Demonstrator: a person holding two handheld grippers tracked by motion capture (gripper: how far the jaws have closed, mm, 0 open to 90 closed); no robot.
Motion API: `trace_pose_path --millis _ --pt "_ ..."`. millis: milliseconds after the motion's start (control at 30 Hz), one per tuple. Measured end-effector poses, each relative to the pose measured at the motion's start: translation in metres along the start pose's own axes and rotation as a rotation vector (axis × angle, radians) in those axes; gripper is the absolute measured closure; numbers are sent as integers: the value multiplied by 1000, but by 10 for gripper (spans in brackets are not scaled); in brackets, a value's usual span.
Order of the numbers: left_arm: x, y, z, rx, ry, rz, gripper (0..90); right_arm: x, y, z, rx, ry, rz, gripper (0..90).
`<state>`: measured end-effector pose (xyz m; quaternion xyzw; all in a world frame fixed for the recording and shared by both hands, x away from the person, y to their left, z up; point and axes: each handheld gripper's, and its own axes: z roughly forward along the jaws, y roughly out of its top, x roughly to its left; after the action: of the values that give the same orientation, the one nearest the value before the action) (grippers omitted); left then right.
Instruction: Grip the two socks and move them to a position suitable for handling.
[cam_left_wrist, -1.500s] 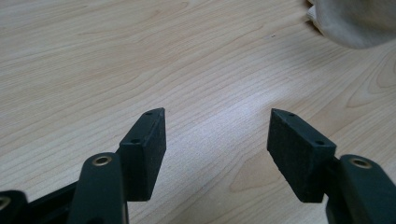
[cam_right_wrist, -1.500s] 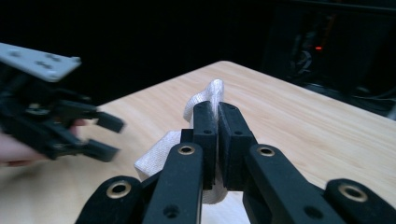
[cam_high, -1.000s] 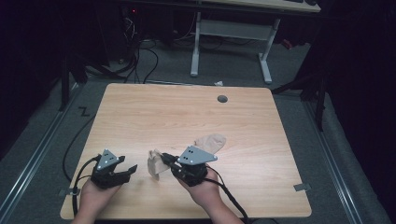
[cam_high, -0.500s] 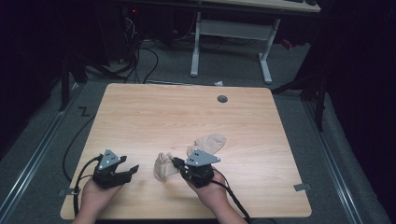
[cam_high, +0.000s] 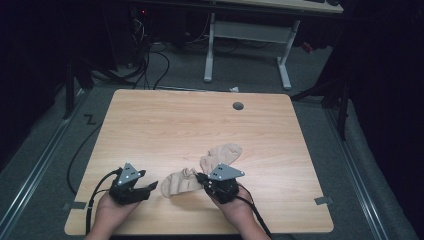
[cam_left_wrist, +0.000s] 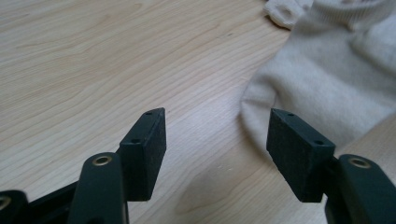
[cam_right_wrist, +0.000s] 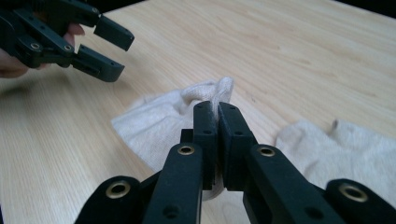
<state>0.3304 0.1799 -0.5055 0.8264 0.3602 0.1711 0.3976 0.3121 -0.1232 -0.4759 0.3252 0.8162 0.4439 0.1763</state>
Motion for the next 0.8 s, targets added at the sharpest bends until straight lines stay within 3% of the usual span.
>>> trace_pose_path --millis 233,433,667,800 --pt "-12 4 10 21 -39 27 412 -5 -15 -2 48 4 13 865" --pt "-27 10 22 51 -97 66 501 -11 -34 -2 112 -2 35 864" --pt "-33 12 32 149 -108 81 803 -16 -50 -4 170 -2 60 861" --pt "-37 7 26 179 -120 95 828 -15 -55 -4 193 7 68 854"
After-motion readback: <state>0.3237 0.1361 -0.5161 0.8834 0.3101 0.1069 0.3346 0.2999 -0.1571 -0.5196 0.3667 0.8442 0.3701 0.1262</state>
